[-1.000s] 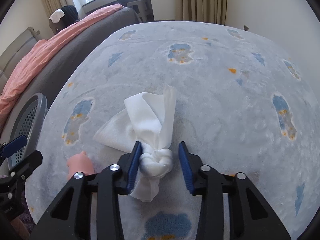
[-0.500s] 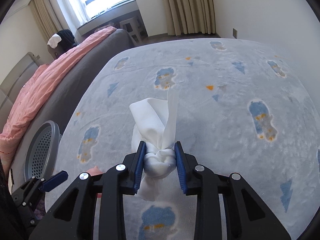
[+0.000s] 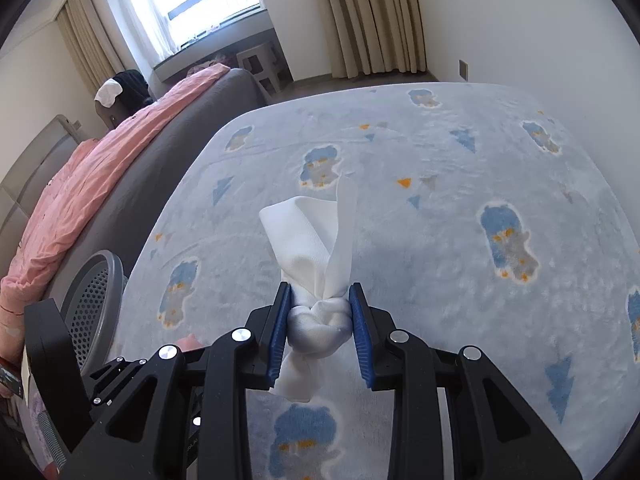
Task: Collect trash
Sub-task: 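Grasp the pink pig toy with the left tool while the right tool holds the cloth, then carry both items over the wastebasket and open both tools to drop them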
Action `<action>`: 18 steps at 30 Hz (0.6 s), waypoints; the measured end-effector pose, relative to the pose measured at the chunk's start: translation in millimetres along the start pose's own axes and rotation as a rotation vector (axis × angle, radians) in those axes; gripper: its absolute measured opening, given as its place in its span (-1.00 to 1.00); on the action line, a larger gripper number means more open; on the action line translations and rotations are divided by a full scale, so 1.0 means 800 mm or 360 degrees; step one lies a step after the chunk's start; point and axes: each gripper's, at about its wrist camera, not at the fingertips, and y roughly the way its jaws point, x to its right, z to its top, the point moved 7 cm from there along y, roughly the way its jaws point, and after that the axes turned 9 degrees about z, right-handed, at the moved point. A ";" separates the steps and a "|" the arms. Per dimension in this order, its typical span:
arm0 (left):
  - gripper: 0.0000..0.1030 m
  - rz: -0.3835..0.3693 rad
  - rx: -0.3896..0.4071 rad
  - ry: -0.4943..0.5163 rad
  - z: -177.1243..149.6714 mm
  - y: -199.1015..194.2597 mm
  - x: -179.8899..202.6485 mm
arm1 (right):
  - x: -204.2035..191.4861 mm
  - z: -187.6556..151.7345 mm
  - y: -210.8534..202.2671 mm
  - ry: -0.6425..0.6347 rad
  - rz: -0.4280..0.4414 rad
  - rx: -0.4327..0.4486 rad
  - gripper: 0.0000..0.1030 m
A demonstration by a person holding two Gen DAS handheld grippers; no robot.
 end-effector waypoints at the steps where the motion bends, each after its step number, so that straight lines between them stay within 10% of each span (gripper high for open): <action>1: -0.25 0.0000 0.0006 -0.0004 -0.001 -0.003 -0.004 | -0.001 -0.001 0.001 -0.0002 0.0000 -0.0003 -0.43; 18: -0.25 0.0220 0.0245 -0.0222 -0.011 -0.098 -0.214 | -0.107 -0.041 0.017 -0.0164 0.0060 -0.0056 -0.43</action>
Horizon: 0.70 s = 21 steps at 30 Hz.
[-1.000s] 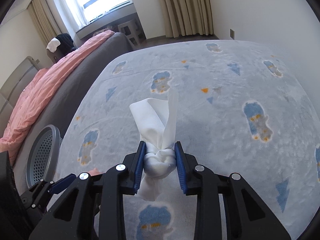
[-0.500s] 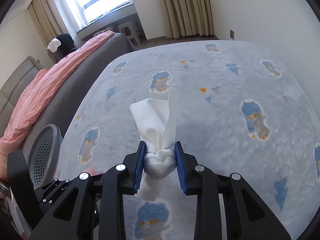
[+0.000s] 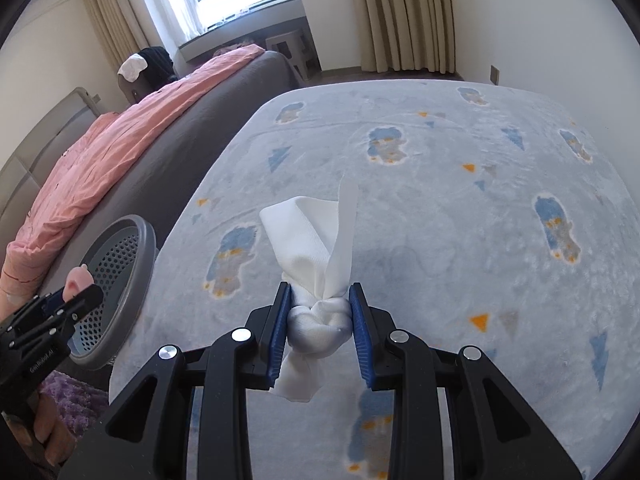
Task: Collect trash
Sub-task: 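Carry both items over the wastebasket and open both tools to drop them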
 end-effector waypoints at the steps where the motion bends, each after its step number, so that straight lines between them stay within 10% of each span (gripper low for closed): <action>1: -0.25 0.0015 -0.0009 -0.0013 -0.001 0.002 -0.016 | -0.013 -0.001 0.001 -0.0016 0.0009 0.0000 -0.43; 21: -0.25 0.0120 -0.0106 -0.0173 -0.004 0.060 -0.183 | -0.248 -0.011 0.087 -0.0200 0.0286 -0.0109 -0.43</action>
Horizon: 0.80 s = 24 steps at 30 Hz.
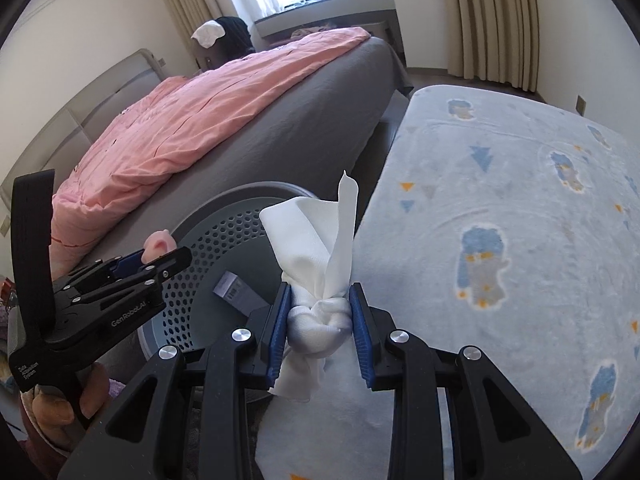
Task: Collect trash
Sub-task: 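Carry both items over the wastebasket and open both tools to drop them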
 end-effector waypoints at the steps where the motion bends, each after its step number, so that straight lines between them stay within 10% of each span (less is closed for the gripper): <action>1: -0.25 0.0001 0.0003 -0.0005 0.001 0.001 -0.002 | -0.003 0.001 0.005 -0.0001 0.0008 -0.0008 -0.43; 24: -0.11 0.0064 -0.0055 -0.0116 0.000 0.020 -0.032 | -0.040 0.024 0.052 -0.0099 0.0089 -0.0047 -0.31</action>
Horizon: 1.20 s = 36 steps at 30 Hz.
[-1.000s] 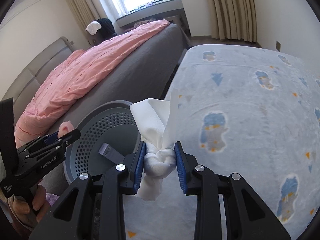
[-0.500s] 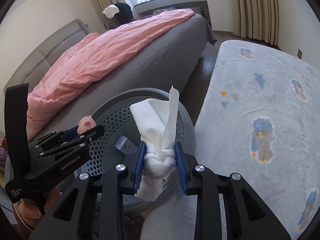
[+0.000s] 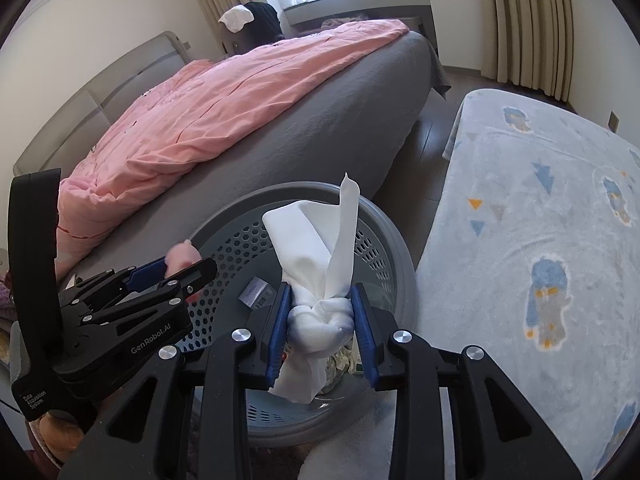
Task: Collect trash
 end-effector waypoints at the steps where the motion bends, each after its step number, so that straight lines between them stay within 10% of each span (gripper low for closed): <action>1: -0.01 0.0004 0.0004 -0.0006 0.000 -0.001 -0.001 | -0.001 0.001 -0.001 -0.0005 -0.0003 0.0006 -0.27; 36: 0.41 0.0104 0.0046 -0.0020 0.004 -0.006 -0.013 | 0.004 -0.007 -0.005 0.0009 -0.0073 0.0029 -0.05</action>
